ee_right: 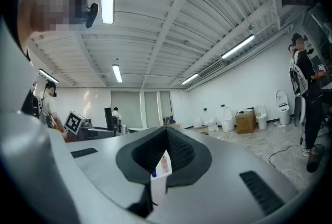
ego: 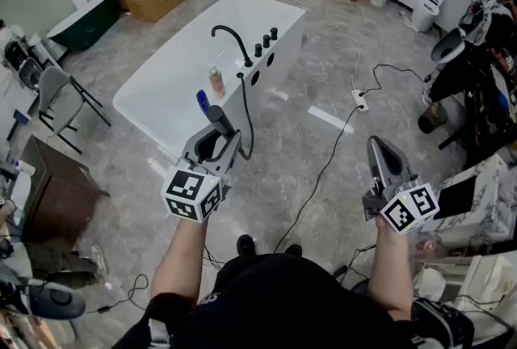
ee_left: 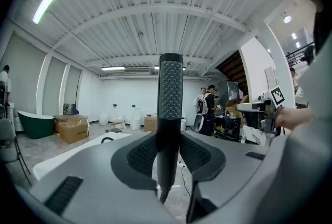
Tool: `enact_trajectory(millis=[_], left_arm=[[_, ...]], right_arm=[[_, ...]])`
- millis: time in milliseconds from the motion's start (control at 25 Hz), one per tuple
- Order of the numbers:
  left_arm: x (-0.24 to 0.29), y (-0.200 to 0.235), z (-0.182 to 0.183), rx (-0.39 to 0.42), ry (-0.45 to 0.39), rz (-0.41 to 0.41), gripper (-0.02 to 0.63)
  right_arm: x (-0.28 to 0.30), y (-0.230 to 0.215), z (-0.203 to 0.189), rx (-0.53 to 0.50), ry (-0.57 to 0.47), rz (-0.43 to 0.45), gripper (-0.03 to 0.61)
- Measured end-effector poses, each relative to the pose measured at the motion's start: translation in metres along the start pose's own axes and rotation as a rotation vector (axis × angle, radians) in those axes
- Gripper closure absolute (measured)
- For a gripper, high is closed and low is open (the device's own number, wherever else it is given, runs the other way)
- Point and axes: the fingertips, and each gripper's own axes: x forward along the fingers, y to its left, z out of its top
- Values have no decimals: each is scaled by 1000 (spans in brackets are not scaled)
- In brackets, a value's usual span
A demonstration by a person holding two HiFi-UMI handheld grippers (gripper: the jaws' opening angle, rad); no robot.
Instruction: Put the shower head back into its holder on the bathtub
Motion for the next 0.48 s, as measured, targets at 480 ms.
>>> enact_trajectory(millis=[480], left_arm=[[4, 0, 0, -3, 6, 6, 474]], right_arm=[[-4, -4, 3, 10, -13, -7, 568]])
